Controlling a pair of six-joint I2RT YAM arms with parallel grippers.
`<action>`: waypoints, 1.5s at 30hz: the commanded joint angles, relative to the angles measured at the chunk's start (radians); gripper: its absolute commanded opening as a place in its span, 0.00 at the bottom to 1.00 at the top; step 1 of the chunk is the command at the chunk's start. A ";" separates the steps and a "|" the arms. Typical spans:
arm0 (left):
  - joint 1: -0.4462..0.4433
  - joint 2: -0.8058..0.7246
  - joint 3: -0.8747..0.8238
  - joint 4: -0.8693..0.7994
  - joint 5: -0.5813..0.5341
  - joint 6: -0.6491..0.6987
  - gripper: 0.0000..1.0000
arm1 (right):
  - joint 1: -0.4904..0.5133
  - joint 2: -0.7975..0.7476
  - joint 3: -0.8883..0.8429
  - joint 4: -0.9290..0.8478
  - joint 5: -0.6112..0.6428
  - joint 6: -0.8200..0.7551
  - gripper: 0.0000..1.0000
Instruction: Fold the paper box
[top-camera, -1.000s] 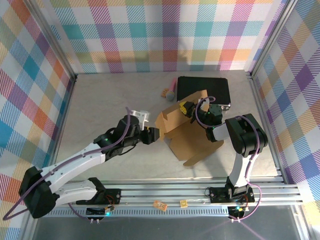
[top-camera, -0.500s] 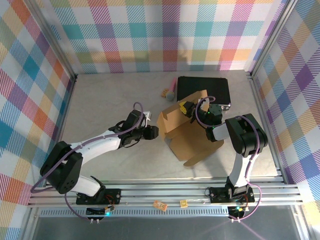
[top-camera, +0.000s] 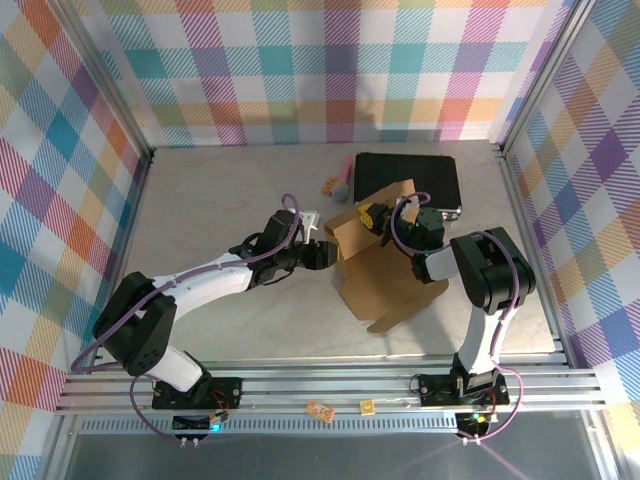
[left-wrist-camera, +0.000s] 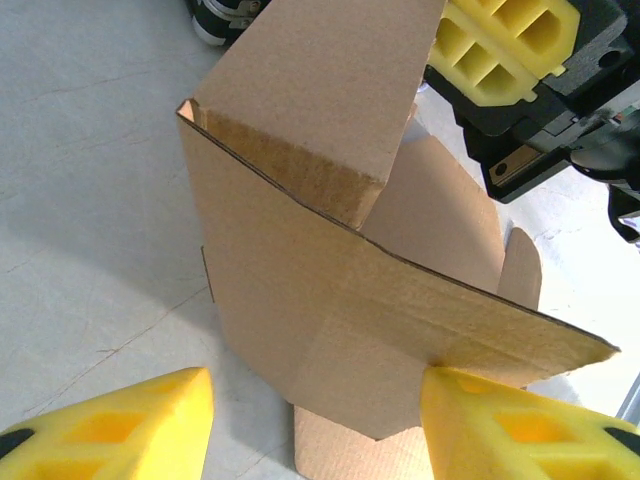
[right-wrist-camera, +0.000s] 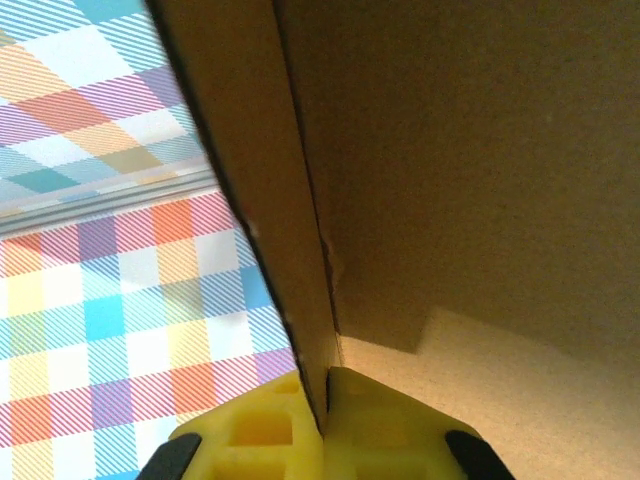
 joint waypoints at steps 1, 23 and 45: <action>-0.015 0.013 0.024 0.046 -0.002 0.017 0.58 | -0.006 -0.012 0.028 0.014 0.009 0.004 0.00; -0.028 0.070 0.042 0.050 0.030 -0.005 0.64 | -0.006 0.002 0.048 0.010 0.015 0.013 0.00; -0.046 0.196 0.147 -0.023 -0.157 0.015 0.52 | -0.005 -0.007 0.042 0.011 0.017 0.022 0.00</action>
